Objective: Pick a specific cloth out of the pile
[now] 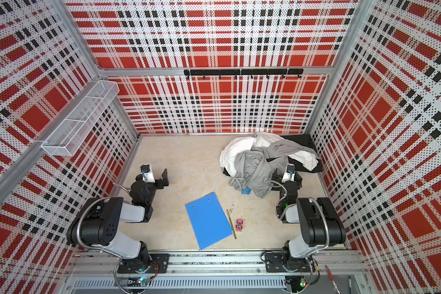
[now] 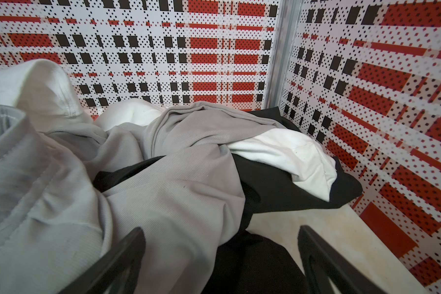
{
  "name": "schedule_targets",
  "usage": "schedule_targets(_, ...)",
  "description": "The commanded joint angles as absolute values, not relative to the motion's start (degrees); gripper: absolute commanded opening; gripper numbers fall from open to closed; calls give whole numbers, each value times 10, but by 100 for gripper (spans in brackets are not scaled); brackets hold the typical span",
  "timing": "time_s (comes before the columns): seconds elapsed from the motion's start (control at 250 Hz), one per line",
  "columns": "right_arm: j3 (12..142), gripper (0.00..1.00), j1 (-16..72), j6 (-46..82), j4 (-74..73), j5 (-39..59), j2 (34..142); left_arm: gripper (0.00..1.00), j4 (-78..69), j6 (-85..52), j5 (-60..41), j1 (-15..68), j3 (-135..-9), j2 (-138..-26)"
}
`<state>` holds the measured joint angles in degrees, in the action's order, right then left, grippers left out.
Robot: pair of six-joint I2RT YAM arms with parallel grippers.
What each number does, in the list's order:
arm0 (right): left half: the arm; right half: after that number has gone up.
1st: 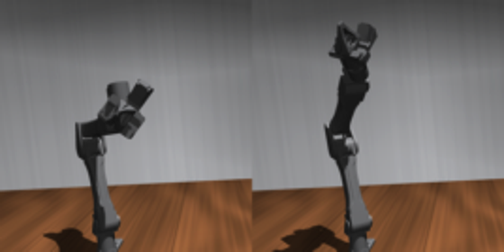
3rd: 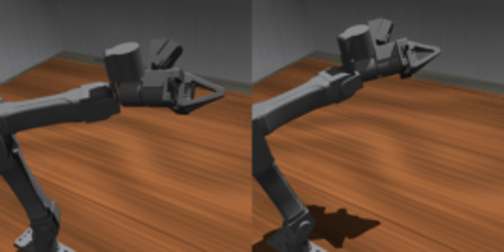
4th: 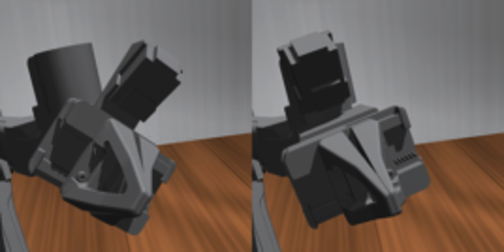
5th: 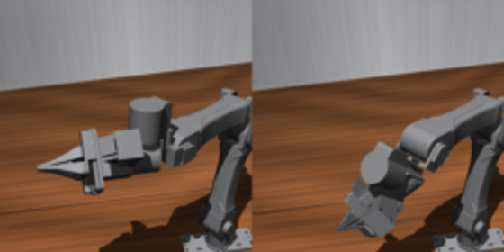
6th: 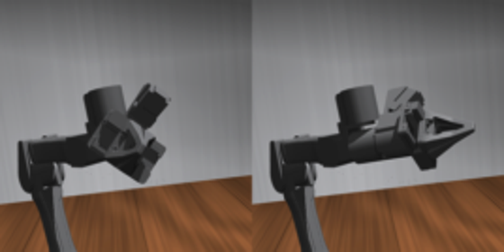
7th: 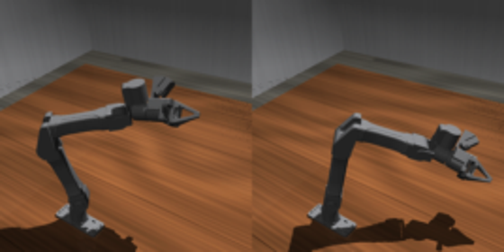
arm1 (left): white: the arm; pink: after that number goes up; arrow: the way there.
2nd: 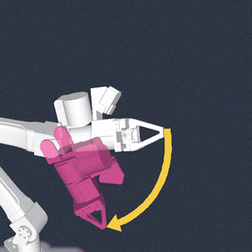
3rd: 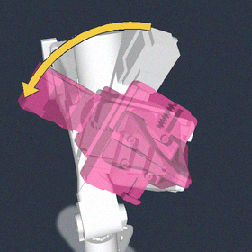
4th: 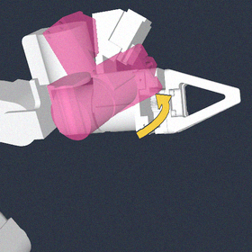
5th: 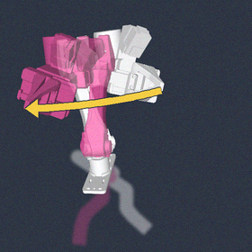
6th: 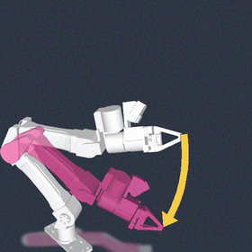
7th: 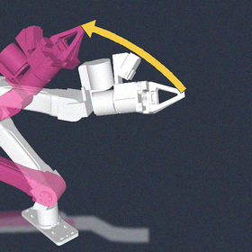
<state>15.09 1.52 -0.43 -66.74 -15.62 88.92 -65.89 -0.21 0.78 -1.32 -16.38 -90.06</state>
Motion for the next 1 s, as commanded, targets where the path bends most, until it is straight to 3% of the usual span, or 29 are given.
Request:
schedule_targets(0.0, 148, 100, 18, -4, -704, -158, 893, 99, -658, -11, -12, -15, -175, -901)
schedule_targets(0.464, 148, 100, 18, -3, -705, -157, 892, 99, -660, -13, -18, -18, -173, -900)
schedule_targets(0.992, 88, 100, 18, -3, -815, -156, 884, 99, -691, -5, -46, -20, -142, -869)
